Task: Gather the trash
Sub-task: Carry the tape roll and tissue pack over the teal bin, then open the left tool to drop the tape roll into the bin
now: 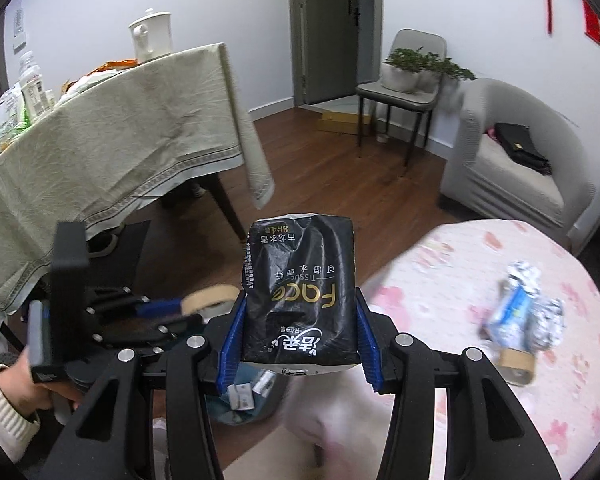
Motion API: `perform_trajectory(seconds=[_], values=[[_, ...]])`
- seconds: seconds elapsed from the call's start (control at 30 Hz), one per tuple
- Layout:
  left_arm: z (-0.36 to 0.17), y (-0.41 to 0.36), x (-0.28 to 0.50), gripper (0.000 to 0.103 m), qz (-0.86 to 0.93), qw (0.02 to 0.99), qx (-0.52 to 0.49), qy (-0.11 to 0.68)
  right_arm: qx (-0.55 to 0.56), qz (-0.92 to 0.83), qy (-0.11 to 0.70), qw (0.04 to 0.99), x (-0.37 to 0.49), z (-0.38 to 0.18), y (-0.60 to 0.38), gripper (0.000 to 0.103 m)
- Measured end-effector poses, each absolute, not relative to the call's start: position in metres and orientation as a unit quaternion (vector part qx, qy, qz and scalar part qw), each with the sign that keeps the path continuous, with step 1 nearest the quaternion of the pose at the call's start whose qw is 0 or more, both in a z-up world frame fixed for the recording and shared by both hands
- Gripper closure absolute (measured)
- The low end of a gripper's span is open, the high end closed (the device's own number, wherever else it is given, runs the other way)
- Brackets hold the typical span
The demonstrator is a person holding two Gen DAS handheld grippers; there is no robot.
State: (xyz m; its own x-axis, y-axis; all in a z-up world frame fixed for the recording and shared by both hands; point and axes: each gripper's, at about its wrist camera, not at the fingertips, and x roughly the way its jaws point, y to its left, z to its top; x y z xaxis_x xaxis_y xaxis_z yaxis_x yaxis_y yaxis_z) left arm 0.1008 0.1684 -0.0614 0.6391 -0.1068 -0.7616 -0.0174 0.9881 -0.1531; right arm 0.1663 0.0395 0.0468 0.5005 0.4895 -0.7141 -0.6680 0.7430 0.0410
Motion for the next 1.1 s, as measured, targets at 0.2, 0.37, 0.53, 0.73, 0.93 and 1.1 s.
perform_trajectory(seconds=[0.2,0.37,0.53,0.73,0.93,1.1], values=[[-0.092,0.186,0.094,0.078,-0.012,0.886,-0.083,0.457,-0.128,0.357,0.383,0.843,0.165,0.035,0.078,0.053],[-0.123,0.201,0.086,0.078,-0.003,0.866,-0.089,0.493,-0.138,0.369,0.406,0.825,0.162,0.018,0.106,0.053],[-0.153,0.217,0.08,0.078,0.004,0.842,-0.099,0.53,-0.147,0.376,0.434,0.805,0.16,-0.004,0.129,0.053],[-0.186,0.229,0.075,0.078,0.007,0.815,-0.107,0.57,-0.155,0.377,0.461,0.788,0.162,-0.026,0.143,0.053],[-0.201,0.235,0.073,0.077,0.013,0.799,-0.112,0.591,-0.157,0.382,0.493,0.766,0.163,-0.05,0.157,0.053],[-0.206,0.235,0.072,0.069,0.013,0.793,-0.107,0.599,-0.162,0.384,0.507,0.754,0.163,-0.062,0.164,0.053]])
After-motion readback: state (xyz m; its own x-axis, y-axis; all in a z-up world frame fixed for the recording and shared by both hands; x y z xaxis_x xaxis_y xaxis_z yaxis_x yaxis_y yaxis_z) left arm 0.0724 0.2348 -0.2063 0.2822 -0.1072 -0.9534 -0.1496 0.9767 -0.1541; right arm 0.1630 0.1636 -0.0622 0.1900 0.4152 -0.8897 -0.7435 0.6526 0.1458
